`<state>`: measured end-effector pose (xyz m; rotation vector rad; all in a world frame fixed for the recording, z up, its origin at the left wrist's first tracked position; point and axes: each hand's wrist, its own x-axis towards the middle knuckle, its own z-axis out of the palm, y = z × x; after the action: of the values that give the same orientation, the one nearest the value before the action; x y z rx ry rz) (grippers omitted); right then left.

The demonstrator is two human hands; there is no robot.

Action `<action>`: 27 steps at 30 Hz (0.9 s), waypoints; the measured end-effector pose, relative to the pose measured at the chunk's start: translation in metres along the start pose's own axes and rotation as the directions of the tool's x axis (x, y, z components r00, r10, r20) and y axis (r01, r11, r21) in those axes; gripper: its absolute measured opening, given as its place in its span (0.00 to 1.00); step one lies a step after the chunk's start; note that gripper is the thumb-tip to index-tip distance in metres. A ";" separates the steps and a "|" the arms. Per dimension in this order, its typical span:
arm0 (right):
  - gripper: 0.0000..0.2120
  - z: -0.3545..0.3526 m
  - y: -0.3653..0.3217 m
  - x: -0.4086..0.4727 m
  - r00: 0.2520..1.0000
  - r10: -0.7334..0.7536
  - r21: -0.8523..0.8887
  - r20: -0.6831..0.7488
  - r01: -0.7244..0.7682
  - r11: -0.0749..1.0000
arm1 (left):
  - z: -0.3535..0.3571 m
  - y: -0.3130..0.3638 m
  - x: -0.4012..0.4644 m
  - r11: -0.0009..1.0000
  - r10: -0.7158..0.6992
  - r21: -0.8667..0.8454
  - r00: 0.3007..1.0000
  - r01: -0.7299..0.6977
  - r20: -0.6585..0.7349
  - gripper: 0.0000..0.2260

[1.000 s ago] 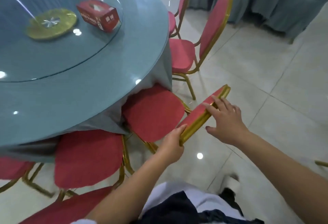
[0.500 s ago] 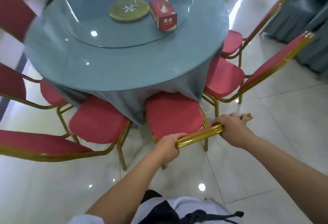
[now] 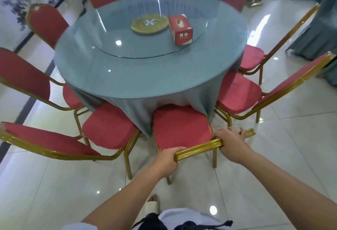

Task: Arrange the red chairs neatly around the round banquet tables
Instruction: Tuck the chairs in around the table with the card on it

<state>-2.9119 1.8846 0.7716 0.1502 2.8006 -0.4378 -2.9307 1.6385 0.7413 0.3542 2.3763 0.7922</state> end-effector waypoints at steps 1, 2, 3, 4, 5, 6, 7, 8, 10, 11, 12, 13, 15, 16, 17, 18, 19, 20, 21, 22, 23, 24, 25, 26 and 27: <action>0.12 -0.001 0.001 0.002 1.000 -0.001 0.019 -0.006 0.001 1.000 | 0.000 0.000 0.004 1.000 0.005 -0.002 1.000 -0.005 0.011 0.31; 0.11 -0.003 0.003 0.003 1.000 -0.005 0.029 -0.018 0.005 1.000 | 0.001 0.000 0.007 1.000 0.013 0.000 1.000 -0.013 0.023 0.31; 0.11 -0.004 0.005 0.005 0.999 -0.008 0.032 -0.032 0.009 0.999 | 0.001 0.000 0.011 1.000 0.021 0.013 0.999 -0.021 0.036 0.31; 0.11 -0.005 0.006 0.006 0.999 -0.010 0.031 -0.042 0.012 0.999 | 0.002 0.000 0.015 0.999 0.030 0.029 0.998 -0.031 0.049 0.31; 0.11 -0.006 0.008 0.008 0.999 -0.012 0.031 -0.047 0.013 0.999 | 0.002 0.000 0.018 0.998 0.039 0.043 0.997 -0.042 0.060 0.31; 0.11 -0.006 0.010 0.009 0.999 -0.013 0.034 -0.042 0.014 0.999 | 0.002 -0.002 0.021 0.997 0.049 0.049 0.996 -0.053 0.069 0.31; 0.11 -0.006 0.011 0.010 0.999 -0.017 0.041 -0.037 0.019 0.999 | 0.003 -0.003 0.024 0.997 0.057 0.053 0.995 -0.061 0.077 0.31; 0.11 -0.006 0.013 0.011 0.999 -0.022 0.050 -0.038 0.024 0.998 | 0.004 -0.004 0.026 0.996 0.068 0.053 0.994 -0.073 0.080 0.31; 0.10 -0.009 0.016 0.013 0.999 -0.030 0.061 -0.043 0.033 0.998 | 0.005 -0.004 0.029 0.995 0.082 0.055 0.994 -0.087 0.075 0.31; 0.09 -0.012 0.017 0.014 0.999 -0.032 0.063 -0.040 0.034 0.997 | 0.005 -0.002 0.030 0.995 0.082 0.055 0.994 -0.086 0.072 0.31; 0.09 -0.014 0.019 0.015 0.999 -0.034 0.060 -0.040 0.036 0.998 | 0.006 0.000 0.032 0.995 0.083 0.051 0.994 -0.086 0.071 0.31; 0.09 -0.015 0.020 0.015 0.998 -0.034 0.057 -0.043 0.037 0.998 | 0.006 0.002 0.032 0.995 0.082 0.050 0.994 -0.086 0.070 0.31; 0.11 -0.017 0.020 0.015 0.998 -0.027 0.051 -0.061 0.030 0.998 | 0.008 0.005 0.034 0.995 0.086 0.053 0.994 -0.089 0.060 0.31; 0.12 -0.017 0.019 0.013 0.997 -0.018 0.047 -0.073 0.021 0.999 | 0.009 0.004 0.035 0.995 0.083 0.055 0.995 -0.086 0.054 0.31; 0.13 -0.017 0.017 0.012 0.996 -0.009 0.040 -0.089 0.013 0.999 | 0.010 0.004 0.034 0.996 0.071 0.052 0.996 -0.073 0.050 0.31; 0.14 -0.018 0.015 0.011 0.995 -0.002 0.028 -0.098 0.005 1.000 | 0.011 0.003 0.033 0.997 0.058 0.045 0.997 -0.060 0.046 0.31; 0.16 -0.018 0.013 0.010 0.995 0.007 0.017 -0.096 -0.005 1.000 | 0.012 0.003 0.032 0.998 0.047 0.045 0.998 -0.049 0.041 0.30; 0.18 -0.018 0.012 0.009 0.996 0.016 0.010 -0.087 -0.015 1.000 | 0.013 0.003 0.032 0.998 0.044 0.048 0.999 -0.046 0.032 0.29; 0.20 -0.018 0.012 0.009 0.996 0.025 0.003 -0.080 -0.025 1.000 | 0.013 0.003 0.032 0.998 0.044 0.052 0.999 -0.045 0.022 0.28; 0.22 -0.016 0.013 0.010 0.996 0.034 -0.005 -0.079 -0.035 0.999 | 0.014 0.003 0.032 0.998 0.044 0.051 0.999 -0.045 0.012 0.27; 0.25 -0.014 0.014 0.011 0.996 0.046 -0.007 -0.078 -0.047 0.999 | 0.015 0.003 0.032 0.998 0.045 0.049 0.999 -0.046 0.004 0.27; 0.28 -0.013 0.015 0.012 0.996 0.062 -0.002 -0.070 -0.063 0.998 | 0.015 0.004 0.032 0.998 0.044 0.048 0.999 -0.044 -0.003 0.26; 0.32 -0.012 0.016 0.011 0.996 0.074 0.007 -0.051 -0.074 0.997 | 0.014 0.005 0.031 0.997 0.047 0.055 0.999 -0.047 -0.006 0.25; 0.36 -0.011 0.017 0.008 0.997 0.074 0.014 -0.023 -0.074 0.997 | 0.013 0.007 0.031 0.997 0.047 0.063 0.999 -0.047 -0.002 0.25; 0.40 -0.009 0.019 0.003 0.998 0.058 0.018 -0.001 -0.058 0.998 | 0.012 0.009 0.029 0.997 0.039 0.064 0.999 -0.039 0.011 0.26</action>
<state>-2.9150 1.9056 0.7737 0.2352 2.7864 -0.4493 -2.9459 1.6634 0.7258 0.4310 2.3962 0.7314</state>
